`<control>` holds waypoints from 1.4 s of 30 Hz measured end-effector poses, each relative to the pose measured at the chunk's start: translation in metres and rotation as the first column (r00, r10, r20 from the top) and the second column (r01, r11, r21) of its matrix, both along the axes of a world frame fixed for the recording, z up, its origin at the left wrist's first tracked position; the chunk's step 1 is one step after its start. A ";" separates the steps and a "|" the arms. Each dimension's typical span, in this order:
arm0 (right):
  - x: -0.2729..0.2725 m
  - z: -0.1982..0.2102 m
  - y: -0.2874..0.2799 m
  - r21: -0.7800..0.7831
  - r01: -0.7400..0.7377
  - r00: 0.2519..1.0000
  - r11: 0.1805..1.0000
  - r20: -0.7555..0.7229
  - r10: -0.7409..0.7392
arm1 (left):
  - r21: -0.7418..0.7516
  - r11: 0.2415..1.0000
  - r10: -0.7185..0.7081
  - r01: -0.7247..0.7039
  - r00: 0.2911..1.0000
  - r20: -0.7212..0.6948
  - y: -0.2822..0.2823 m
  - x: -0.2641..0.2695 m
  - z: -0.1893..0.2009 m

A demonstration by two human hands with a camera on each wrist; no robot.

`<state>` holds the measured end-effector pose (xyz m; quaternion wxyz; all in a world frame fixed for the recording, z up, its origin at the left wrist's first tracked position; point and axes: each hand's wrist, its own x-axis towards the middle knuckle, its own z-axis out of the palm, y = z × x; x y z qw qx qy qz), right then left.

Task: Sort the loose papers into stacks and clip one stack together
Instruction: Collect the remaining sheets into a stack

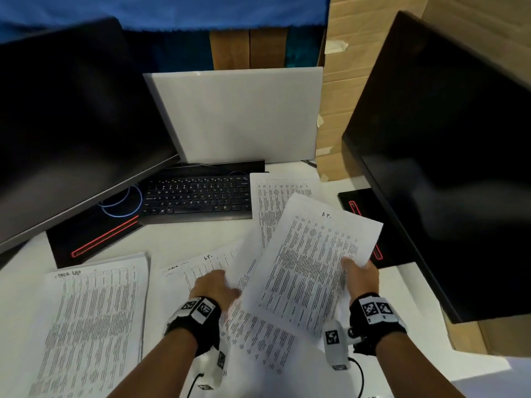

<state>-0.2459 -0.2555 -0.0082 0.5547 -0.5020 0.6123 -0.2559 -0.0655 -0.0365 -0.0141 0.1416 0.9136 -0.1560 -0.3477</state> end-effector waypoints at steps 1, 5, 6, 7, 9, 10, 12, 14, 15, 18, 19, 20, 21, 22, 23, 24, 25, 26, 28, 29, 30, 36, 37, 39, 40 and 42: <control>0.000 -0.002 0.001 0.009 -0.019 1.000 1.000 -0.011 0.019 | -0.031 0.999 0.016 -0.016 1.000 -0.004 0.000 0.002 0.002; 0.001 -0.004 0.005 0.016 -0.098 0.994 0.995 -0.051 0.098 | -0.089 0.995 0.048 -0.053 0.997 -0.056 0.009 0.013 0.016; 0.001 -0.005 0.006 0.012 -0.113 0.992 0.994 -0.054 0.113 | -0.102 0.992 0.066 -0.071 0.996 -0.058 0.014 0.017 0.024; 0.001 -0.004 0.006 0.014 -0.124 0.990 0.992 -0.060 0.125 | -0.123 0.988 0.089 -0.095 0.994 -0.059 0.020 0.022 0.033; 0.003 -0.001 0.008 0.014 -0.148 0.988 0.989 -0.048 0.148 | -0.201 0.969 0.138 -0.145 0.989 -0.051 0.034 0.032 0.051; 0.005 0.002 0.009 0.015 -0.162 0.986 0.987 -0.033 0.162 | -0.252 0.951 0.170 -0.178 0.984 -0.054 0.039 0.035 0.062; 0.013 0.010 0.015 0.036 -0.202 0.979 0.979 0.010 0.202 | -0.399 0.880 0.236 -0.258 0.966 -0.104 0.046 0.038 0.072; 0.024 0.016 0.023 0.041 -0.260 0.965 0.965 0.046 0.258 | -0.505 0.785 0.279 -0.358 0.933 -0.227 0.044 0.039 0.072; 0.030 0.018 0.027 0.035 -0.297 0.954 0.954 0.052 0.295 | -0.516 0.763 0.278 -0.390 0.918 -0.282 0.041 0.037 0.068; 0.049 0.024 0.039 0.009 -0.410 0.912 0.912 0.011 0.409 | -0.515 0.729 0.277 -0.451 0.882 -0.381 0.032 0.031 0.047; 0.055 0.023 0.042 0.000 -0.436 0.900 0.900 -0.018 0.436 | -0.509 0.713 0.297 -0.483 0.865 -0.404 0.028 0.028 0.042; 0.059 0.022 0.044 -0.001 -0.453 0.891 0.892 -0.051 0.452 | -0.507 0.699 0.317 -0.504 0.854 -0.412 0.025 0.027 0.035; 0.062 0.020 0.046 0.003 -0.462 0.884 0.887 -0.076 0.461 | -0.492 0.706 0.340 -0.509 0.853 -0.396 0.022 0.024 0.031; 0.064 0.017 0.048 0.011 -0.470 0.878 0.883 -0.099 0.469 | -0.482 0.723 0.339 -0.494 0.862 -0.376 0.020 0.022 0.026; 0.066 0.013 0.049 0.024 -0.476 0.871 0.879 -0.121 0.476 | -0.465 0.757 0.313 -0.459 0.879 -0.359 0.020 0.019 0.026; 0.066 0.011 0.050 0.037 -0.480 0.865 0.876 -0.143 0.480 | -0.451 0.803 0.260 -0.390 0.910 -0.324 0.022 0.016 0.021; 0.066 0.008 0.051 0.053 -0.482 0.860 0.874 -0.163 0.484 | -0.424 0.846 0.202 -0.323 0.930 -0.307 0.024 0.010 0.024; 0.064 0.006 0.052 0.069 -0.487 0.852 0.871 -0.182 0.491 | -0.417 0.868 0.149 -0.269 0.943 -0.297 0.027 0.006 0.022; 0.060 0.003 0.053 0.091 -0.502 0.838 0.860 -0.193 0.510 | -0.432 0.871 0.109 -0.232 0.951 -0.290 0.033 -0.001 0.016; 0.058 0.003 0.055 0.090 -0.508 0.836 0.856 -0.188 0.516 | -0.457 0.855 0.116 -0.246 0.949 -0.294 0.035 -0.005 0.018; 0.055 0.003 0.056 0.077 -0.513 0.837 0.855 -0.176 0.518 | -0.494 0.833 0.109 -0.250 0.949 -0.295 0.036 -0.007 0.018; 0.045 0.011 0.054 0.115 -0.478 0.878 0.871 0.090 0.470 | -0.558 0.667 0.174 -0.493 0.832 -0.527 0.048 -0.009 0.037; 0.045 0.011 0.052 0.163 -0.470 0.879 0.867 0.180 0.443 | -0.551 0.637 0.193 -0.539 0.803 -0.563 0.048 -0.009 0.038; 0.047 0.012 0.049 0.261 -0.450 0.874 0.854 0.324 0.362 | -0.546 0.593 0.237 -0.591 0.777 -0.584 0.046 -0.011 0.044; 0.048 0.015 0.048 0.287 -0.453 0.868 0.844 0.357 0.345 | -0.544 0.586 0.259 -0.601 0.775 -0.577 0.044 -0.011 0.049; 0.049 0.021 0.047 0.297 -0.488 0.853 0.821 0.364 0.376 | -0.552 0.591 0.272 -0.588 0.790 -0.549 0.041 -0.012 0.054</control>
